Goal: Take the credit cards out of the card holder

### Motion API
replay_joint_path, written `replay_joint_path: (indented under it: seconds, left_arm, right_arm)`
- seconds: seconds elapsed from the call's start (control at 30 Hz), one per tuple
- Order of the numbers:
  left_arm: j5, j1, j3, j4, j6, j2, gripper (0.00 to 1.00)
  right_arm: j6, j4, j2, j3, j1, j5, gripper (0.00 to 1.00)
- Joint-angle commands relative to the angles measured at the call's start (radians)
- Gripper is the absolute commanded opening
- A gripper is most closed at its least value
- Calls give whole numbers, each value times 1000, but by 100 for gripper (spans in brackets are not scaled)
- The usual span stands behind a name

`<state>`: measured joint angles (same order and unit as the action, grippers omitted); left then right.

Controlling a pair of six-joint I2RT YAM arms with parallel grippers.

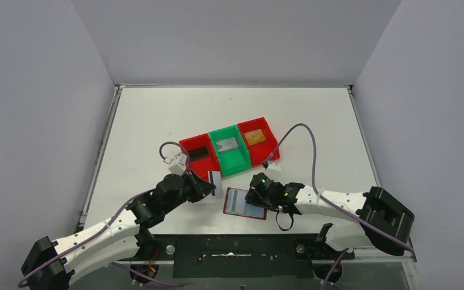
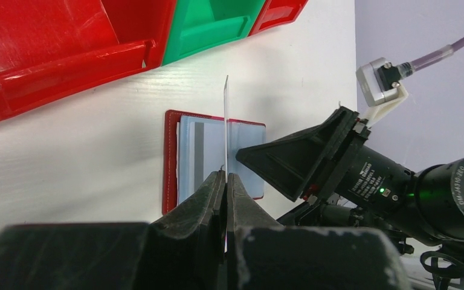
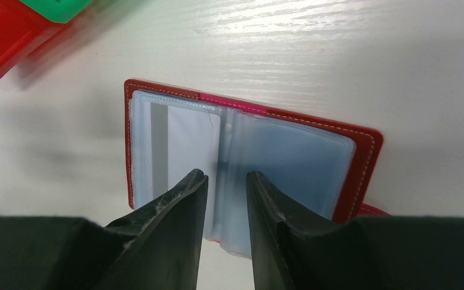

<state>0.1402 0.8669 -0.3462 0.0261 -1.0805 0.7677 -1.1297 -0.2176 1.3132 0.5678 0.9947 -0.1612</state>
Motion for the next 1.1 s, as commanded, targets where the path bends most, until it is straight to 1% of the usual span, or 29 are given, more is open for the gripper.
replay_joint_path:
  seconds: [0.0,0.1,0.2,0.4,0.5,0.6,0.7,0.8,0.87,0.93,1.07]
  left_arm:
    - [-2,-6,-23,-27,6,-14,0]
    - [-24,-5,-28,-52,15,2,0]
    - [-57,-6,-29,-96,20,19,0]
    - [-104,-7,-9,-179,21,29,0]
    - [-117,-8,10,-227,19,14,0]
    - [-139,-14,46,-304,7,-8,0]
    - [-160,-19,80,-375,-16,-23,0]
    - [-196,-24,100,-441,-27,-24,0]
    - [-231,-28,100,-477,-32,-16,0]
    - [-264,-30,79,-483,-21,2,0]
    - [-313,-31,53,-517,-16,33,0]
  right_arm:
    - [13,-4,-109,-24,-1,-51,34]
    - [21,45,-145,-32,-1,-37,36]
    - [32,130,-184,-51,-1,-31,40]
    - [60,255,-291,-130,-1,-69,56]
    - [87,379,-362,-203,-2,-55,62]
    - [90,546,-431,-289,-4,3,66]
    - [103,707,-469,-339,-6,64,69]
    - [132,778,-469,-331,-11,138,73]
    - [135,826,-453,-325,-23,194,73]
    - [116,896,-424,-325,-66,279,72]
    - [64,1027,-331,-323,-145,440,66]
